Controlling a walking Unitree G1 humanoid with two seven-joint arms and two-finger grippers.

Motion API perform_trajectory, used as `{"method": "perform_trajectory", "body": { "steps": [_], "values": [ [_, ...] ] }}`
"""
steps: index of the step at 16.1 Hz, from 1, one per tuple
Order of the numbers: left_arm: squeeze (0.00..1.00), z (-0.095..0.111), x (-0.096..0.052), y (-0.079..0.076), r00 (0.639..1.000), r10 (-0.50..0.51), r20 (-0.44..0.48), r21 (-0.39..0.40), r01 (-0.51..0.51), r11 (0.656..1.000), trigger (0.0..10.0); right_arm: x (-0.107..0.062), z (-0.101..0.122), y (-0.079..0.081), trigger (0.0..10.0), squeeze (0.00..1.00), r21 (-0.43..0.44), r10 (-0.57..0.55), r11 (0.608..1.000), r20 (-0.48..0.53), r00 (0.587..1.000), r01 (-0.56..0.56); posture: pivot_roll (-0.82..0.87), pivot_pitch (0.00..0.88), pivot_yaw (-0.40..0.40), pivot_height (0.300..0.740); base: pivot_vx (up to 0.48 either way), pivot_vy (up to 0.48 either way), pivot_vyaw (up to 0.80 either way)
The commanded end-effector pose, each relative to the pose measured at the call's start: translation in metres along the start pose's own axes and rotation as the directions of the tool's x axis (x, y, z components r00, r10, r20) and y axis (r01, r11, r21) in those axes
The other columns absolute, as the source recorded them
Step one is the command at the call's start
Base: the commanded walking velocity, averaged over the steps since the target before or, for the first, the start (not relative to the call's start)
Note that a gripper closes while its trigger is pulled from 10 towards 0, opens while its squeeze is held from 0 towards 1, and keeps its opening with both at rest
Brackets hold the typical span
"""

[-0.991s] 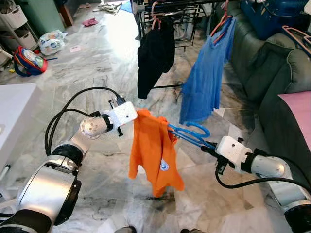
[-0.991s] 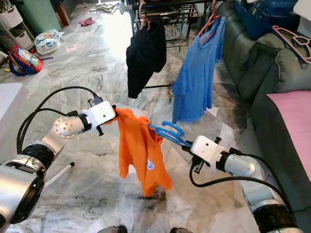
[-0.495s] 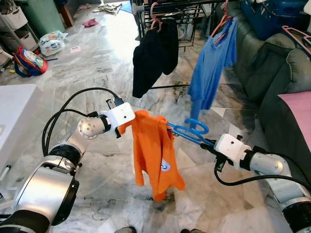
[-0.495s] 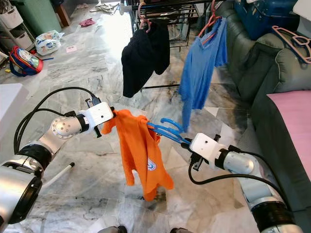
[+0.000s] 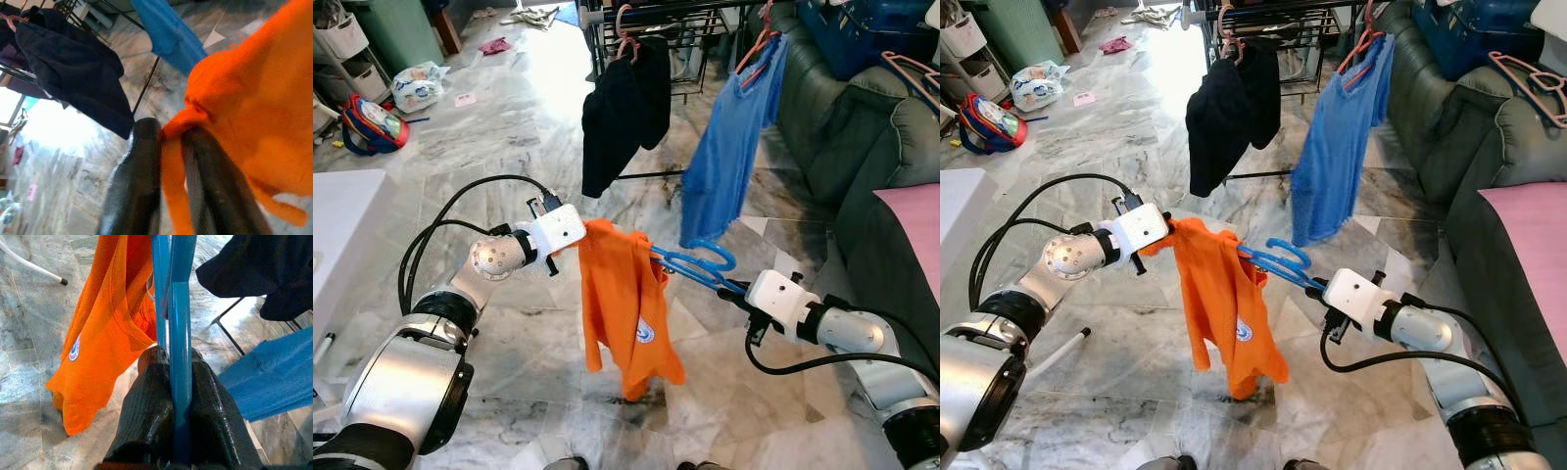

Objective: Hang hanger

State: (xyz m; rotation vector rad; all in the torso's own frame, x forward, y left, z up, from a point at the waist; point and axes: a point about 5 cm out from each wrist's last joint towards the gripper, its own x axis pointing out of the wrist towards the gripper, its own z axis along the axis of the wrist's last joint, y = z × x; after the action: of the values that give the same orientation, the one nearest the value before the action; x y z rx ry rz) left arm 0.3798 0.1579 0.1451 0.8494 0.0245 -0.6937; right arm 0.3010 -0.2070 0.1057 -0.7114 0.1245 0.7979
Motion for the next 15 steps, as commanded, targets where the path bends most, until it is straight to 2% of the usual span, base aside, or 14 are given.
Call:
{"method": "perform_trajectory", "body": {
  "steps": [1,5,7,9,10,11,12,13,15],
  "values": [
    [1.0,-0.001,0.0,-0.006,1.0,-0.029,0.01,-0.007,0.029,1.0,10.0,0.001,0.004,-0.002,0.0,0.0,-0.011,-0.011,1.0,0.026,1.0,0.011,-0.07,0.159,0.085,0.74,0.0,0.0,0.0],
    [1.0,-0.011,-0.005,-0.005,0.999,-0.021,-0.038,-0.019,0.021,1.0,10.0,-0.001,0.006,-0.004,0.0,0.0,-0.021,-0.009,1.0,0.031,0.999,0.01,-0.07,0.169,0.085,0.74,0.0,0.0,0.0],
    [1.0,-0.004,-0.005,0.005,0.998,0.062,0.012,-0.081,-0.061,0.995,10.0,-0.002,0.004,-0.003,0.0,0.0,-0.019,-0.005,1.0,0.023,1.0,0.005,-0.08,0.174,0.081,0.74,0.0,0.0,0.0],
    [1.0,0.003,-0.001,0.004,0.998,0.028,0.053,-0.096,-0.023,0.995,10.0,-0.002,0.002,-0.002,0.0,0.0,-0.017,-0.001,1.0,0.018,1.0,0.002,-0.08,0.175,0.081,0.74,0.0,0.0,0.0],
    [0.9,0.008,0.002,0.001,0.996,-0.004,0.088,-0.13,0.016,0.991,10.0,-0.002,0.002,-0.002,0.0,0.0,-0.016,-0.002,1.0,0.016,1.0,0.002,-0.07,0.176,0.08,0.74,0.0,0.0,0.0],
    [0.85,0.01,0.003,-0.001,0.994,-0.028,0.103,-0.137,0.042,0.99,10.0,-0.002,0.002,-0.002,0.0,0.0,-0.016,-0.003,1.0,0.015,1.0,0.003,-0.07,0.175,0.08,0.74,0.0,0.0,0.0],
    [0.71,0.011,0.004,-0.005,0.992,-0.054,0.118,-0.155,0.072,0.985,10.0,-0.001,0.001,-0.002,0.0,0.0,-0.015,-0.005,1.0,0.012,1.0,0.005,-0.07,0.175,0.08,0.74,0.0,0.0,0.0],
    [0.47,0.014,0.005,-0.01,0.982,-0.105,0.155,-0.192,0.135,0.972,10.0,0.0,0.001,-0.003,0.0,0.0,-0.018,-0.007,1.0,0.01,1.0,0.007,-0.07,0.175,0.08,0.74,0.0,0.0,0.0],
    [0.48,0.018,0.006,-0.016,0.965,-0.148,0.215,-0.244,0.2,0.949,10.0,0.002,0.001,-0.004,0.0,0.0,-0.019,-0.018,1.0,0.007,1.0,0.018,-0.07,0.176,0.08,0.74,0.0,0.0,0.0]
  ]
}}
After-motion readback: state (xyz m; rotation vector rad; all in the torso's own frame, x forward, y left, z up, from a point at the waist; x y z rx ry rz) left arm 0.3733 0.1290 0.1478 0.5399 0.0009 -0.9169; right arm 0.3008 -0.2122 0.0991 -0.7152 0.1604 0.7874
